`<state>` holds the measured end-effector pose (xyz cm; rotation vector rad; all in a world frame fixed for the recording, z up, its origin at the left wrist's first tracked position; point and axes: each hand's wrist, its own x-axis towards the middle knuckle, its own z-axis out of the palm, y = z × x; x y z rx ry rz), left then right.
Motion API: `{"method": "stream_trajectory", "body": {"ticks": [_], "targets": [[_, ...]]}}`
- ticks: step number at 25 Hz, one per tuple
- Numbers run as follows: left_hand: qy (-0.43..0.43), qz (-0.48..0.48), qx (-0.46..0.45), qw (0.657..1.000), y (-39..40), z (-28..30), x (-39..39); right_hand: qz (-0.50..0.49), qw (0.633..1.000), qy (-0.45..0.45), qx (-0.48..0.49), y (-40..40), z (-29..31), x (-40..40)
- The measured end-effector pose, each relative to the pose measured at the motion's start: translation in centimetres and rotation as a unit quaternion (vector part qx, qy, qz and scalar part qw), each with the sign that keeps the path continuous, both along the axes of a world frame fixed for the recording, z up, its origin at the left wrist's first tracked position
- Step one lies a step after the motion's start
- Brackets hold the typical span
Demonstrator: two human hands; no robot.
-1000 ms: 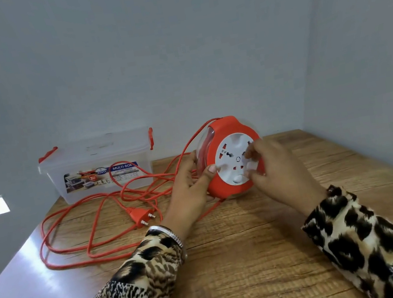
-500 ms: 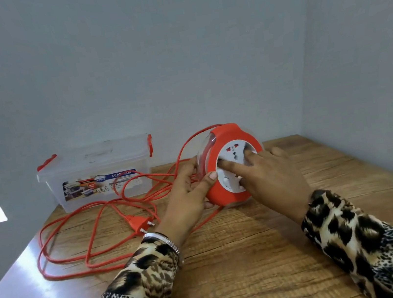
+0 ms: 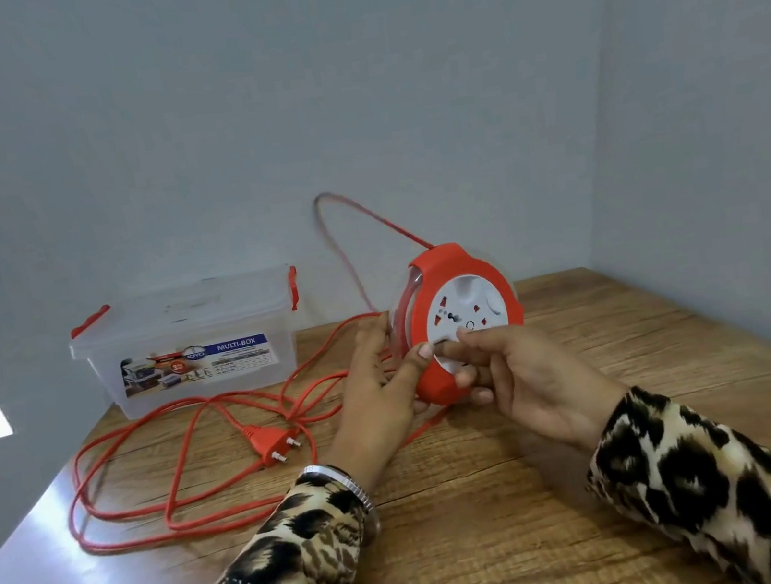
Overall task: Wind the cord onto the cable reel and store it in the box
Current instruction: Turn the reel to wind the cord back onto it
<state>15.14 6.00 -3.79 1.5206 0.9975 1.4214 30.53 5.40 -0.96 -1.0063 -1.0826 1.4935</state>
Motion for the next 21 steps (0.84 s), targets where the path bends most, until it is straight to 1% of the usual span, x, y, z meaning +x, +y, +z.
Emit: {"method": "stream_trajectory", "body": {"ticks": [1,2,3,5,6,7,8,9,10,11,12,13,15,16,18,19,21], "targets": [[0.001,0.000,-0.002,1.000,-0.1,0.0,0.0,0.014,0.999,0.040,-0.011,-0.2,0.1,-0.1],[0.002,-0.002,-0.003,1.000,0.0,0.0,0.0,0.017,0.999,0.043,-0.006,-0.3,0.2,-0.1],[0.000,-0.004,-0.004,1.000,0.1,0.0,-0.1,0.015,1.000,0.023,0.005,-0.3,0.3,0.0],[-0.012,-0.011,-0.010,1.000,0.3,-0.1,-0.2,0.000,0.998,-0.066,0.014,-0.4,0.6,0.6],[-0.016,-0.012,-0.010,1.000,0.3,-0.2,-0.3,-0.020,0.990,-0.136,0.022,-0.4,0.7,1.1],[-0.014,-0.012,-0.009,1.000,0.3,-0.2,-0.2,-0.054,0.971,-0.227,0.047,-0.4,0.8,1.6],[-0.009,-0.012,-0.008,1.000,0.3,-0.2,-0.2,-0.105,0.931,-0.334,0.100,-0.3,0.8,2.2],[-0.004,-0.013,-0.009,1.000,0.3,-0.2,-0.2,-0.160,0.867,-0.436,0.179,-0.3,0.7,2.7],[-0.004,-0.014,-0.012,1.000,0.4,-0.1,-0.2,-0.194,0.793,-0.508,0.275,-0.2,0.6,3.2],[-0.008,-0.019,-0.017,1.000,0.4,-0.1,-0.3,-0.196,0.725,-0.549,0.366,-0.1,0.6,3.5],[-0.015,-0.025,-0.023,0.999,0.4,-0.1,-0.4,-0.168,0.675,-0.573,0.434,0.1,0.7,3.7],[-0.017,-0.032,-0.028,0.999,0.4,0.0,-0.5,-0.124,0.634,-0.600,0.472,0.4,0.7,3.9],[-0.007,-0.043,-0.026,0.999,0.4,0.1,-0.7,-0.057,0.568,-0.671,0.473,0.9,0.7,4.0],[0.000,-0.046,-0.021,0.999,0.3,0.2,-0.7,-0.043,0.540,-0.700,0.466,1.1,0.5,3.9],[0.006,-0.045,-0.013,0.999,0.2,0.3,-0.7,-0.062,0.494,-0.722,0.480,1.5,0.1,3.8],[0.005,-0.042,-0.013,0.999,0.2,0.3,-0.6,-0.086,0.479,-0.721,0.494,1.6,0.0,3.8],[0.003,-0.038,-0.016,0.999,0.2,0.3,-0.5,-0.132,0.463,-0.717,0.504,1.6,-0.1,3.6]]}}
